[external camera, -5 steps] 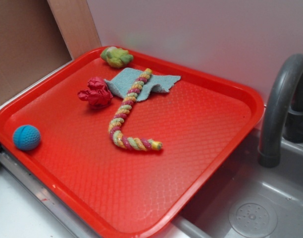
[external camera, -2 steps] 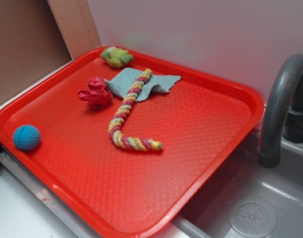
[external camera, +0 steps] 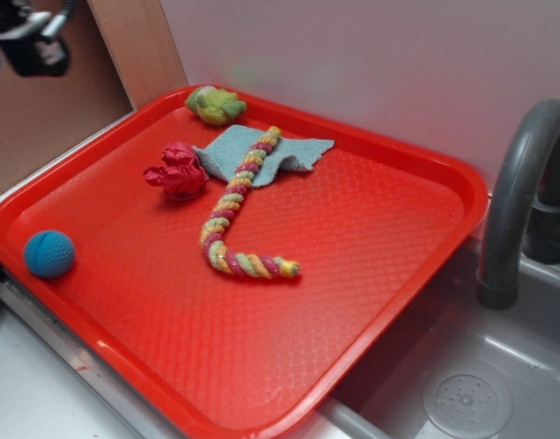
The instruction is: Grab the multicolored rope.
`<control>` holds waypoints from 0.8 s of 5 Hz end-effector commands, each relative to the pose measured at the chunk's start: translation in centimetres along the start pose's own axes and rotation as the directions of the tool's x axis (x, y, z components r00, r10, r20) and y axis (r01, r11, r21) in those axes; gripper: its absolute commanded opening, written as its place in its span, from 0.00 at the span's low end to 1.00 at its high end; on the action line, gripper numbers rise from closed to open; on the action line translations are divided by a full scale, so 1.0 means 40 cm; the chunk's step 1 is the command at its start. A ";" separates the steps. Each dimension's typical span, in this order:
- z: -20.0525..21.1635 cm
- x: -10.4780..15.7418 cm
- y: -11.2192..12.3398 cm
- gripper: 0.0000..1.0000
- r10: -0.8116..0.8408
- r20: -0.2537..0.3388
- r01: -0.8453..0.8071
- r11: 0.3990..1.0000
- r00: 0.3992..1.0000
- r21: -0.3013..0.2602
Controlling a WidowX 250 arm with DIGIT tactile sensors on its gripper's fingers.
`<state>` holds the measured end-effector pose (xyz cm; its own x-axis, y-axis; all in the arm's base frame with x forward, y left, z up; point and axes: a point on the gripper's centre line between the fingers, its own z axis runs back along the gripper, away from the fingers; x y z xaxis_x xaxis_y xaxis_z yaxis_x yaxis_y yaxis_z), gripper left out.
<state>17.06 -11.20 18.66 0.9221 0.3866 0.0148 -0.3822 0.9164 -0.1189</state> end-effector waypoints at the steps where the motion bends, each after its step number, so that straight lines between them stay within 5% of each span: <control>1: -0.131 0.086 -0.074 1.00 0.172 0.024 -0.169 0.982 0.985 -0.079; 2: -0.250 0.114 -0.114 1.00 0.161 -0.028 -0.163 0.978 0.987 -0.131; 4: -0.379 0.123 -0.176 1.00 0.082 -0.057 -0.088 0.989 0.995 -0.123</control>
<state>24.19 -17.00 3.53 0.8865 0.4565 -0.0753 -0.4617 0.8624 -0.2075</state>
